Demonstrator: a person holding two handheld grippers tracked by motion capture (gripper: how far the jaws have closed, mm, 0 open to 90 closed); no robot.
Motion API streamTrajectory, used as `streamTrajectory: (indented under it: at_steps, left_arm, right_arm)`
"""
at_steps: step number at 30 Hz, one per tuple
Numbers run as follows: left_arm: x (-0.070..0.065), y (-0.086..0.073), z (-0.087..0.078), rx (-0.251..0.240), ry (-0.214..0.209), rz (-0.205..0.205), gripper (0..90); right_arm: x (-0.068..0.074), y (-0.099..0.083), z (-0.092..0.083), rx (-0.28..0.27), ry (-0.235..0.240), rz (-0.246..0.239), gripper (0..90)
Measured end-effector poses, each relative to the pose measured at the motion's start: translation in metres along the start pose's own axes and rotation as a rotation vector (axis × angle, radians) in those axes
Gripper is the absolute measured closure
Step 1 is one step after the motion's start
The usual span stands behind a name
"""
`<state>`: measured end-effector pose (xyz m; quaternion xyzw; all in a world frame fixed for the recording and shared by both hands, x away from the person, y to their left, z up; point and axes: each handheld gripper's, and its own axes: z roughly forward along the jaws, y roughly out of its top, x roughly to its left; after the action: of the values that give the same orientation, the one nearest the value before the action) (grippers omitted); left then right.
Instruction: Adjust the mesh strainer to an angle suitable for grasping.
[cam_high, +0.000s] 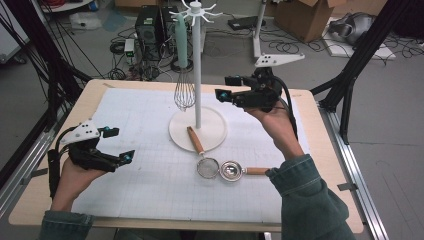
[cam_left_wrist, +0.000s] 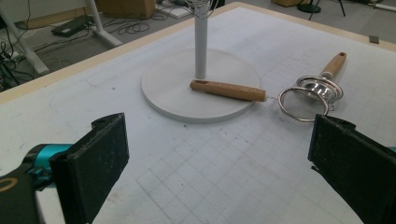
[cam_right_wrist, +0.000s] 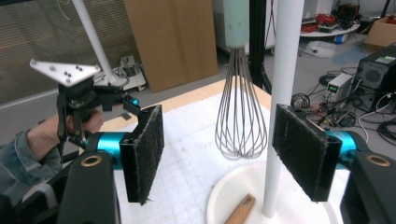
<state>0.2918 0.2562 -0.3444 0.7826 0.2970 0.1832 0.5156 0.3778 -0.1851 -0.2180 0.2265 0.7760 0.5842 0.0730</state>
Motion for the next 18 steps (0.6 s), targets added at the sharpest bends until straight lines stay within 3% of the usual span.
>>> streamTrajectory:
  at_steps: [18]
  left_arm:
    - [-0.007,-0.002,0.014,0.032,-0.029,0.006,5.8]
  right_arm:
    - [0.0,-0.064,-0.022,0.051,-0.031,0.017,30.7]
